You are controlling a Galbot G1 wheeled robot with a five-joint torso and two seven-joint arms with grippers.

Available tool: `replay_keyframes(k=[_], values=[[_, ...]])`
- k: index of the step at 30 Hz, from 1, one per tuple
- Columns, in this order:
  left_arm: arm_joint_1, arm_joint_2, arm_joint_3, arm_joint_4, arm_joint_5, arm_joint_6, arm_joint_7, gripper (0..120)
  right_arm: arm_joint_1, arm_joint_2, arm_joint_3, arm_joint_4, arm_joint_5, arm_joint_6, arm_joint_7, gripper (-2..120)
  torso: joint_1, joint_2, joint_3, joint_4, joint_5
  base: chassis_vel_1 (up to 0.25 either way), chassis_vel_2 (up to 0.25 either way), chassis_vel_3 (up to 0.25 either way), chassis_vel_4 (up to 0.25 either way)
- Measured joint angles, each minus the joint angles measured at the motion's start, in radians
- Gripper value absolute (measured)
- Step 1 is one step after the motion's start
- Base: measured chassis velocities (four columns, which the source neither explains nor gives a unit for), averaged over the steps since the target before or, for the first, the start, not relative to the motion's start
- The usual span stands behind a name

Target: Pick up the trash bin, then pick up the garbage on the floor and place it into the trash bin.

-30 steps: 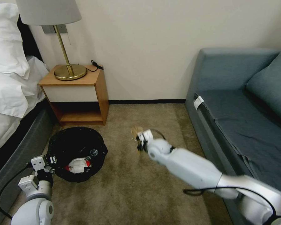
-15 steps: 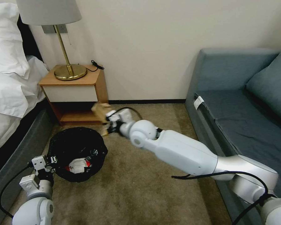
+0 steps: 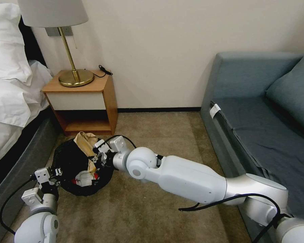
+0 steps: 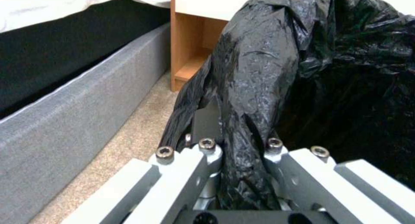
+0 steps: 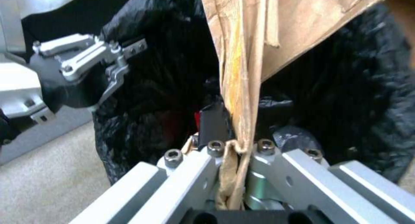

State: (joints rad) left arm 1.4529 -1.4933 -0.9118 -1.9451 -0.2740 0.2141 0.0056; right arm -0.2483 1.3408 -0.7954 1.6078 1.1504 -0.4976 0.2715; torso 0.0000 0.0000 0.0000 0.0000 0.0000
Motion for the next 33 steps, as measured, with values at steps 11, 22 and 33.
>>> replay_keyframes(k=[11,22,33], values=[[0.001,0.0,0.002,-0.001,-0.005,0.004,0.001,4,-0.01,0.016,-0.005,-0.032,-0.023,0.01,0.014,26,0.0,0.0,0.0,0.0,0.0,0.0,0.0,0.0,0.0],[0.0,-0.001,0.004,0.001,-0.006,0.007,0.002,4,-0.015,0.012,-0.001,-0.032,-0.032,0.016,0.022,71,0.0,0.0,0.0,0.0,0.0,0.0,0.0,0.0,0.0],[-0.001,0.003,0.002,0.006,-0.031,0.018,-0.006,4,-0.007,0.009,0.039,-0.028,-0.043,0.025,0.029,99,0.0,0.0,0.0,0.0001,0.0002,0.0,0.0,0.0,0.0]])
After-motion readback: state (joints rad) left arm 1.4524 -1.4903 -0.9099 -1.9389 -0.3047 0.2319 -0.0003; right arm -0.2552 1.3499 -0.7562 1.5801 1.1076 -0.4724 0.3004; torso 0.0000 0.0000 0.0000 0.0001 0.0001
